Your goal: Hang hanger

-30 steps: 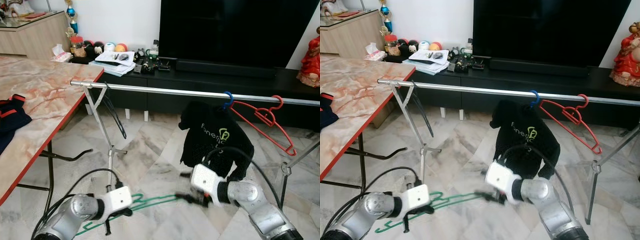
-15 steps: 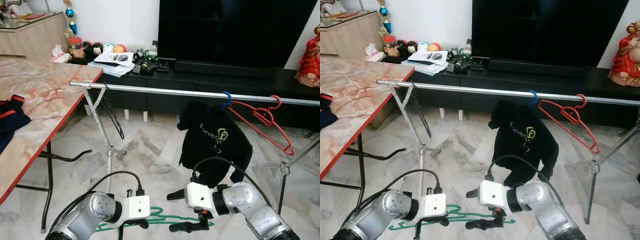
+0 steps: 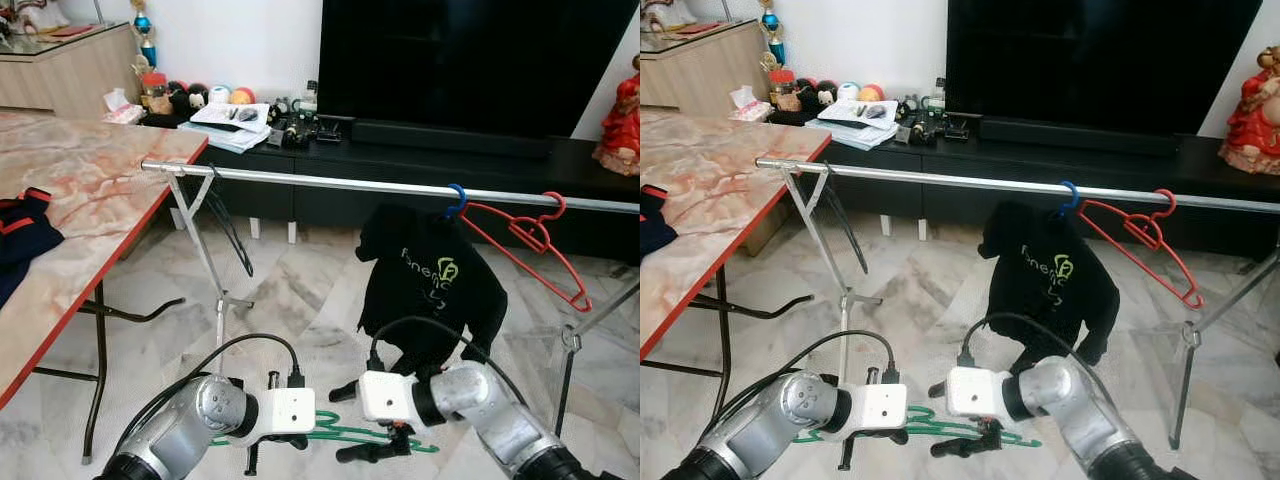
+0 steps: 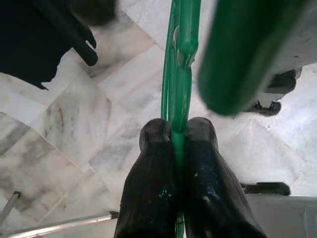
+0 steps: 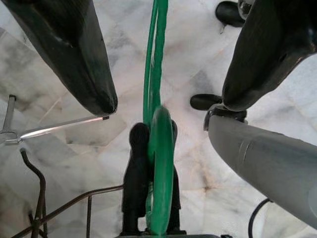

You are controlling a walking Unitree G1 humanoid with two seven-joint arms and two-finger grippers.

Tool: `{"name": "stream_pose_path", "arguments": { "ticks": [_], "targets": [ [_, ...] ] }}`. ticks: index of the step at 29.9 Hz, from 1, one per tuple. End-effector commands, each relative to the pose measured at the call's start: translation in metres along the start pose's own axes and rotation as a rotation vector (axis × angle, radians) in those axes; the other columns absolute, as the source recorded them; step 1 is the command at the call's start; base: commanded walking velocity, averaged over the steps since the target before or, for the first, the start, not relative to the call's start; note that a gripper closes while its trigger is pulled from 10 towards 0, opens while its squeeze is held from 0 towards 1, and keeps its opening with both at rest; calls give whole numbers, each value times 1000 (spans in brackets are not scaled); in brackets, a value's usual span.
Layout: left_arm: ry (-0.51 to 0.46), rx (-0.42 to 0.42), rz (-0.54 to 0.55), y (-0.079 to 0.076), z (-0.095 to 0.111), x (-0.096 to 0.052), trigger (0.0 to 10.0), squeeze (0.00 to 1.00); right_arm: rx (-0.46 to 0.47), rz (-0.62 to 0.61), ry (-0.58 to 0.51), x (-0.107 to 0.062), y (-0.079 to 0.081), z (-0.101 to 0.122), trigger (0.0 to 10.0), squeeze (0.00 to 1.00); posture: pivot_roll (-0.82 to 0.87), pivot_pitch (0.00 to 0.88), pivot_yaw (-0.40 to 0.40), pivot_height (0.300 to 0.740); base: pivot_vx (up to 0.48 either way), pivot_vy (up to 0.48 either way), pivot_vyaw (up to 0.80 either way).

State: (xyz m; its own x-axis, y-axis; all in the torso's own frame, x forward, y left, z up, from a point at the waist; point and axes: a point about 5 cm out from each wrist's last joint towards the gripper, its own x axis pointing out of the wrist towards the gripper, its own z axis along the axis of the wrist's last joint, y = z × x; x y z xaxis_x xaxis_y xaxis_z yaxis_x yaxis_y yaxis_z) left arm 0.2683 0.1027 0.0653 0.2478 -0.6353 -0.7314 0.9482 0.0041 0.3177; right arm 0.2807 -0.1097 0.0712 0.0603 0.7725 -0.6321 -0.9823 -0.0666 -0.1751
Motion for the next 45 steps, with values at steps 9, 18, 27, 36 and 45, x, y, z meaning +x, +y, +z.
{"name": "stream_pose_path", "arguments": {
  "ticks": [9,18,27,36,45],
  "targets": [
    [-9,59,6,7,16,-2,10000,0,-54,9,80,5,-5,-3,10000,0,111,0,-54,740,0,0,0],
    [-18,64,9,9,21,-1,10000,0,-28,-35,150,5,-10,-14,10000,0,110,0,-55,740,0,0,0],
    [-14,61,13,8,21,-1,10000,0,0,-78,148,7,-13,-17,4510,0,113,0,-51,740,0,0,0],
    [-12,61,17,10,21,-1,10000,0,-20,-71,174,11,-12,-19,0,0,116,0,-45,740,0,0,0],
    [-7,56,19,10,20,-2,10000,0,-13,-86,169,11,-13,-21,0,0,115,0,-45,740,0,0,0]
  ]
}}
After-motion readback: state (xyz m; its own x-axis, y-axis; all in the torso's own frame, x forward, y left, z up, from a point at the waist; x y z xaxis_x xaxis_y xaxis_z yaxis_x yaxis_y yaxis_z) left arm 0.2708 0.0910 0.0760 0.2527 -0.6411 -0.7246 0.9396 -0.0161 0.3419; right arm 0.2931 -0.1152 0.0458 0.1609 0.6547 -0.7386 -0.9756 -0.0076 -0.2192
